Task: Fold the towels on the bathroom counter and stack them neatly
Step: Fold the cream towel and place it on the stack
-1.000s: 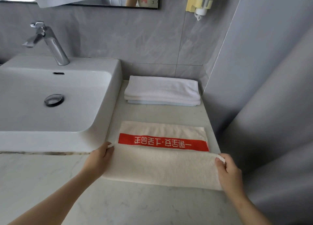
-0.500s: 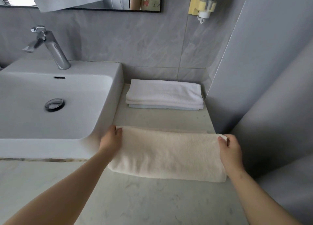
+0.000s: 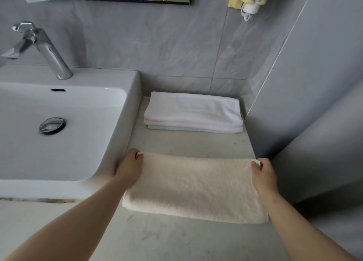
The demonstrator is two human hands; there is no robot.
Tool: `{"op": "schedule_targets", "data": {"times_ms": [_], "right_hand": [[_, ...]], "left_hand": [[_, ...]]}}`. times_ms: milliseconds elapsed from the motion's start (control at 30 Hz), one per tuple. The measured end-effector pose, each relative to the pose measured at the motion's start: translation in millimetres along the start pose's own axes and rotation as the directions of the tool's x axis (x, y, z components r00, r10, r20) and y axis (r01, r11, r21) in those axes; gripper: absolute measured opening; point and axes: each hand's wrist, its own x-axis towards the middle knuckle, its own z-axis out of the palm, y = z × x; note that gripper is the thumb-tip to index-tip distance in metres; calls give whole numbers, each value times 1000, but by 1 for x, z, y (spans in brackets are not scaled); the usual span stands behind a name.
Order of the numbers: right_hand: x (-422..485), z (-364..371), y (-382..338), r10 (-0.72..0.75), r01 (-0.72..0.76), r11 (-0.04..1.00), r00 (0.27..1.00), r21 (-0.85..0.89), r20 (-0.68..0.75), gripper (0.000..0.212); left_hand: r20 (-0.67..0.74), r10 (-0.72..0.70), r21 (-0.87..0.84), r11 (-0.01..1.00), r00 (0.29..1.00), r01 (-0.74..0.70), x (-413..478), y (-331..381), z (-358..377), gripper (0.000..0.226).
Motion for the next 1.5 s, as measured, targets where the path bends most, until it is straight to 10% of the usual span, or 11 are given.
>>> {"op": "schedule_targets", "data": {"times_ms": [600, 767, 900, 1100, 1267, 1500], "right_hand": [[9, 12, 3, -7, 0, 975, 999, -224, -32, 15], [-1, 20, 1, -327, 222, 769, 942, -600, -70, 35], [-8, 50, -3, -442, 472, 600, 869, -646, 223, 33], [-2, 52, 5, -570, 507, 626, 816, -593, 95, 4], [3, 44, -2, -589, 486, 659, 808, -573, 8, 21], [8, 45, 1, -482, 525, 629, 842, -573, 242, 13]], "left_hand": [[-1, 101, 277, 956, 995, -97, 6, -2, 9, 23], [1, 275, 547, 805, 962, -230, -3, 15, 12, 36], [225, 484, 538, 662, 846, -522, -15, 28, 35, 47], [129, 425, 379, 814, 896, -440, -8, 29, 35, 29], [121, 403, 331, 845, 907, -419, -2, 31, 34, 23], [124, 391, 381, 830, 912, -407, -3, 30, 35, 27]]}}
